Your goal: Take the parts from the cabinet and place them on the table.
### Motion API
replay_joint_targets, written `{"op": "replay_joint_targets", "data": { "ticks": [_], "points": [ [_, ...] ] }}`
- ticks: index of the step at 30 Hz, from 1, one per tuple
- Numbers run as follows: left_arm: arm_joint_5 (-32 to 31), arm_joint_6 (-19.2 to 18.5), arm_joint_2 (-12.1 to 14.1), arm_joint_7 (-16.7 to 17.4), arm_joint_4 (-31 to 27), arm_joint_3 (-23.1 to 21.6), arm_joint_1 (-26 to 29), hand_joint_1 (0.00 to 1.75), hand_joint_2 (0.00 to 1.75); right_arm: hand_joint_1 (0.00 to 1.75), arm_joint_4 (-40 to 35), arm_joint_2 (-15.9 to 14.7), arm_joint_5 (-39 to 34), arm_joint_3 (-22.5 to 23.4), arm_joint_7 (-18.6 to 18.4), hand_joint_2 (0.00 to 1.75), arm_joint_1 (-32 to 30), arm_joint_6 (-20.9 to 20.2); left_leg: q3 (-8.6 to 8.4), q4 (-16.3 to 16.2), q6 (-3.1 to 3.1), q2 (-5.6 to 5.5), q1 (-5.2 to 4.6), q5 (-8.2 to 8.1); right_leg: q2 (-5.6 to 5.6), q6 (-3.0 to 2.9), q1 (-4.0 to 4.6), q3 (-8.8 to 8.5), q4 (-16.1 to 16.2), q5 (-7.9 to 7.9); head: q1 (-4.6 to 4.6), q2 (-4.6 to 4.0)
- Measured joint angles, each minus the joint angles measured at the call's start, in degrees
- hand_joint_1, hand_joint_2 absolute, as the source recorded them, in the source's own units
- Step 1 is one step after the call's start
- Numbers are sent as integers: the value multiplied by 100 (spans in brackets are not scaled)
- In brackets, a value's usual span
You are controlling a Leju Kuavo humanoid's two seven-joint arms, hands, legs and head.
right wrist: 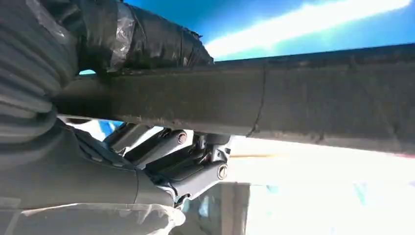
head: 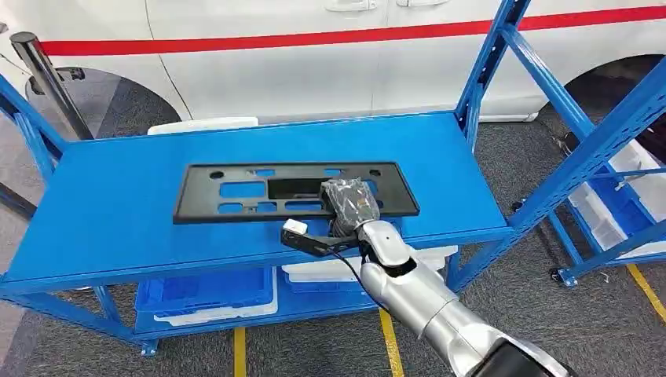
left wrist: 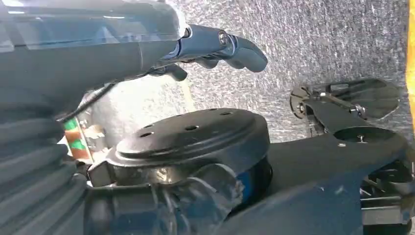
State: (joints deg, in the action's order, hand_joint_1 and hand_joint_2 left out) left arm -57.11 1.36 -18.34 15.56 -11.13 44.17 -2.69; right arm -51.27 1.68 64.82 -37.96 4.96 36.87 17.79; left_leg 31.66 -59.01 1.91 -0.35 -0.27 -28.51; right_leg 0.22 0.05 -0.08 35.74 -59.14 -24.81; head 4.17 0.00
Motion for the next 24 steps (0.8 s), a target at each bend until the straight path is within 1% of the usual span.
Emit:
{"op": "replay_joint_targets", "data": {
  "ticks": [1, 2, 3, 4, 5, 6, 7, 8, 9, 10, 11, 12, 13, 14, 15, 16, 17, 18, 19, 20, 21, 22, 23, 24],
  "points": [
    [-33, 4, -18, 37, 2, 2, -8, 0, 175, 175, -275, -61, -89, 37, 28, 175, 14, -70, -22, 61, 52, 1, 7, 84, 7, 26, 8, -27, 41, 44, 2, 0],
    [-57, 9, -40, 50, 2, 2, -22, 0, 175, 175, -566, -129, -148, 61, 50, 175, 21, -94, -101, 269, 87, 23, 103, 173, 15, 42, 57, -24, 67, 13, 0, 0],
    [-80, 11, -48, 65, 0, 2, -33, 0, 175, 175, -826, -214, -192, 79, 74, 175, 33, -105, -124, 340, 101, 42, 95, 240, 8, 75, 38, 10, -4, -103, 9, 0],
    [-107, 20, -50, 85, 2, 2, -50, 0, 175, 175, -1119, -293, -223, 90, 111, 175, 58, -105, -124, 377, 115, 54, 108, 264, 13, 93, 19, 152, -330, -342, 7, 0],
    [-122, 33, -50, 100, 2, 2, -60, 0, 175, 175, -1383, -362, -227, 94, 120, 175, 55, -105, -110, 377, 114, 56, 109, 266, 8, 127, -11, 336, -779, -569, 18, 0],
    [-129, 46, -50, 107, 0, 2, -62, 0, 175, 175, -1554, -422, -231, 94, 120, 175, 26, -107, -104, 363, 113, 59, 109, 263, 6, 157, -46, 510, -1198, -740, 11, 0],
    [-135, 57, -50, 107, 0, 2, -65, 0, 175, 175, -1733, -481, -240, 94, 124, 175, -20, -111, -94, 349, 109, 59, 112, 257, 5, 191, -84, 635, -1489, -812, 15, 0],
    [-135, 63, -50, 107, 0, 2, -71, 0, 175, 175, -1897, -551, -242, 92, 124, 175, -68, -120, -83, 328, 100, 56, 124, 251, 1, 223, -121, 647, -1538, -761, 13, 0],
    [-151, 70, -50, 105, 0, 2, -77, 0, 175, 175, -2065, -614, -258, 87, 124, 175, -105, -124, -60, 282, 74, 51, 151, 234, -7, 262, -161, 519, -1310, -574, 13, 0],
    [-153, 76, -50, 100, 0, 2, -81, 0, 175, 175, -2192, -662, -257, 83, 124, 175, -115, -120, -34, 222, 34, 44, 183, 207, -18, 302, -196, 289, -878, -332, 13, 0],
    [-155, 79, -50, 98, 0, 2, -87, 0, 175, 175, -2323, -695, -257, 81, 124, 175, -113, -113, -6, 138, -27, 40, 218, 165, -26, 344, -238, 4, -356, -93, 13, 0],
    [-157, 83, -48, 98, 0, 2, -92, 0, 175, 175, -2412, -728, -257, 81, 124, 175, -115, -103, 41, 72, -90, 39, 220, 126, -2, 383, -229, -112, -122, -204, 18, 0],
    [-164, 90, -50, 100, 2, 2, -99, 0, 175, 175, -2503, -750, -255, 72, 124, 175, -115, -96, 96, -24, -139, 28, 183, 103, 40, 281, -174, -79, -102, -161, 18, 0],
    [-162, 90, -50, 96, 0, 4, -90, 0, 175, 175, -2591, -774, -251, 63, 124, 175, -138, -91, 121, -6, -176, 25, 174, 126, 37, 201, -188, -42, -148, -161, 9, 0],
    [-162, 92, -52, 96, 0, 4, -88, 0, 175, 175, -2641, -802, -247, 61, 122, 175, -161, -87, 128, -1, -203, 26, 190, 143, 39, 163, -165, -21, -157, -150, 7, 0],
    [-164, 92, -50, 96, 0, 4, -90, 0, 175, 175, -2674, -824, -242, 57, 120, 175, -169, -87, 132, 13, -246, 27, 209, 171, 38, 107, -146, 0, -167, -129, 11, 0],
    [-164, 92, -50, 96, 2, 7, -88, 0, 175, 175, -2707, -835, -242, 52, 120, 175, -169, -87, 168, 4, -278, 27, 216, 160, 27, 37, -157, 52, -133, -92, 9, 0],
    [-164, 92, -50, 96, 0, 7, -92, 0, 175, 175, -2749, -841, -240, 48, 122, 175, -165, -87, 227, -94, -287, 31, 223, 9, 10, -30, -165, 64, -124, -48, 7, 0],
    [-164, 94, -50, 96, 0, 7, -96, 0, 175, 175, -2801, -852, -242, 44, 122, 175, -170, -87, 305, -344, -281, 36, 216, -250, 7, -77, -159, 101, -111, -16, 9, 0],
    [-164, 98, -50, 96, 0, 7, -108, 0, 175, 175, -2847, -868, -258, 39, 131, 175, -170, -87, 422, -733, -276, 36, 211, -534, -6, -109, -145, 140, -111, 16, 7, 0],
    [-164, 101, -48, 96, 0, 7, -127, 0, 175, 175, -2882, -883, -292, 33, 140, 175, -172, -91, 553, -1202, -268, 37, 193, -803, -23, -129, -119, 186, -115, 50, 9, 0],
    [-164, 101, -46, 98, 0, 11, -138, 0, 175, 175, -2904, -896, -328, 11, 146, 175, -173, -100, 623, -1553, -258, 36, 180, -973, -33, -142, -92, 234, -118, 87, 7, 0],
    [-168, 101, -46, 102, 0, 15, -140, 0, 175, 175, -2930, -920, -384, -28, 159, 175, -175, -124, 581, -1661, -233, 37, 165, -994, -36, -150, -64, 282, -122, 126, 9, 0],
    [-175, 101, -46, 107, 0, 22, -135, 0, 175, 175, -2964, -937, -445, -59, 170, 175, -177, -148, 425, -1506, -195, 38, 150, -902, -35, -154, -41, 329, -124, 166, 9, 0]
  ]
}}
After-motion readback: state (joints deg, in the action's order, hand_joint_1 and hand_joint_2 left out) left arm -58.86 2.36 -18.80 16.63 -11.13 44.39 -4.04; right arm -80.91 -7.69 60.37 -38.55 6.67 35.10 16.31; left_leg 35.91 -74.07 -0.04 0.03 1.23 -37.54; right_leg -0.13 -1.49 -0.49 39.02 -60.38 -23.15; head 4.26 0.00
